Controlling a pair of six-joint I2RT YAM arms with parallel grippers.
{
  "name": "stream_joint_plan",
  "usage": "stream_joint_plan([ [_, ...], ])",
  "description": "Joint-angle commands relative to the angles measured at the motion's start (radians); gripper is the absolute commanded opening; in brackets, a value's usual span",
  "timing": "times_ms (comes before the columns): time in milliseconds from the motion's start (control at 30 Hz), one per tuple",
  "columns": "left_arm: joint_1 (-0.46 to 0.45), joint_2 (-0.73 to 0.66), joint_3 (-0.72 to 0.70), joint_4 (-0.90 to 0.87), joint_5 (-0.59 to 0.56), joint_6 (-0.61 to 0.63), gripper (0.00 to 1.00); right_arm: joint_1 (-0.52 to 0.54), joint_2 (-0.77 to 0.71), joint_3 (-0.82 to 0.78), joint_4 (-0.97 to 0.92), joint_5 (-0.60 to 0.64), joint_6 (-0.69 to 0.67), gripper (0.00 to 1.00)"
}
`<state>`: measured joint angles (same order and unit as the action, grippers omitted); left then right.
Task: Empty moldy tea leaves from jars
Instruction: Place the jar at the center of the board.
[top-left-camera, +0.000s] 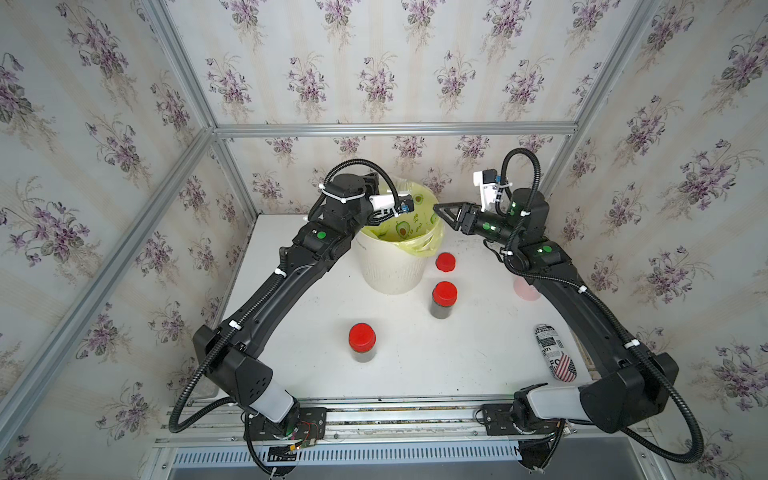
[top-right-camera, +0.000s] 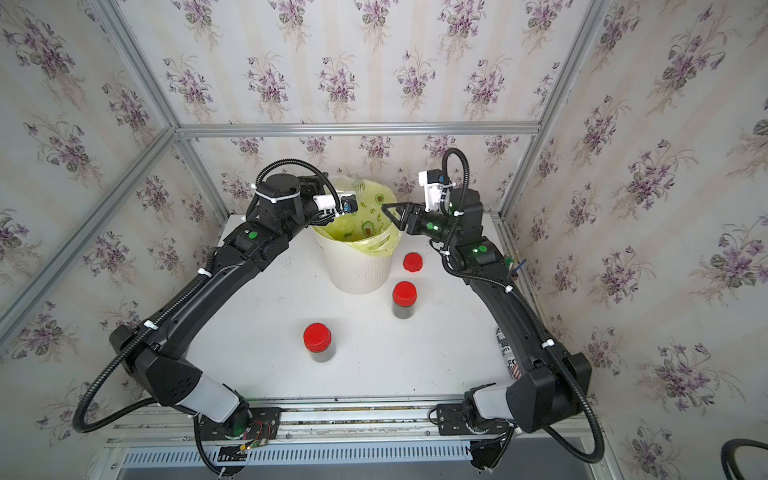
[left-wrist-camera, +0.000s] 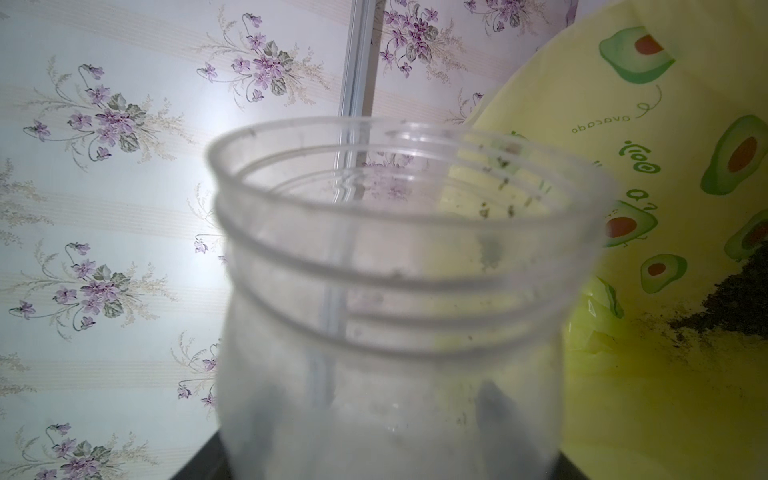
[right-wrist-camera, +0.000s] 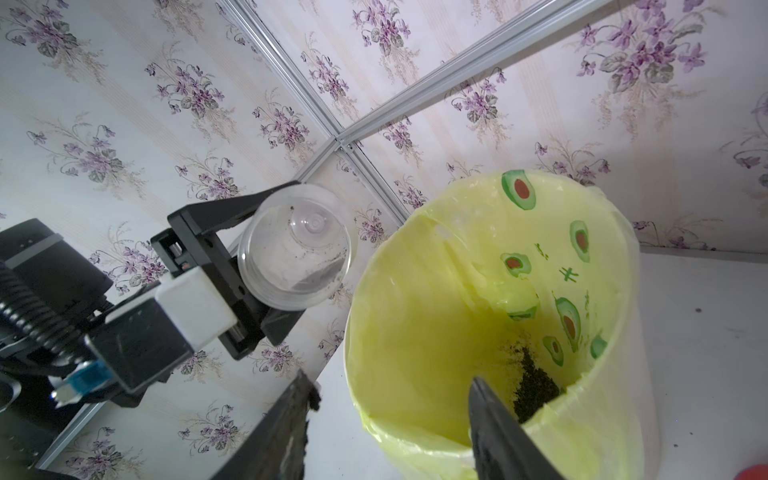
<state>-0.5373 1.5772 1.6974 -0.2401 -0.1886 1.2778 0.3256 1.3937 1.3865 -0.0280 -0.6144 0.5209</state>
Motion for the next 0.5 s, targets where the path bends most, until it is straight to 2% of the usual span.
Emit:
stream_joint_plan([
  [0, 0.002, -0.006, -0.013, 0.060, 0.027, -0.012, 0.62, 0.022, 0.047, 0.063, -0.003, 0.025, -0.013, 0.59],
  [233, 0.001, -0.012, -0.025, 0.073, 0.036, -0.015, 0.62, 0.064, 0.148, 0.198, -0.028, 0.020, -0.029, 0.58],
  [467, 0.001, -0.018, -0.029, 0.074, 0.054, -0.011, 0.62, 0.094, 0.204, 0.249, -0.040, 0.023, -0.042, 0.57],
])
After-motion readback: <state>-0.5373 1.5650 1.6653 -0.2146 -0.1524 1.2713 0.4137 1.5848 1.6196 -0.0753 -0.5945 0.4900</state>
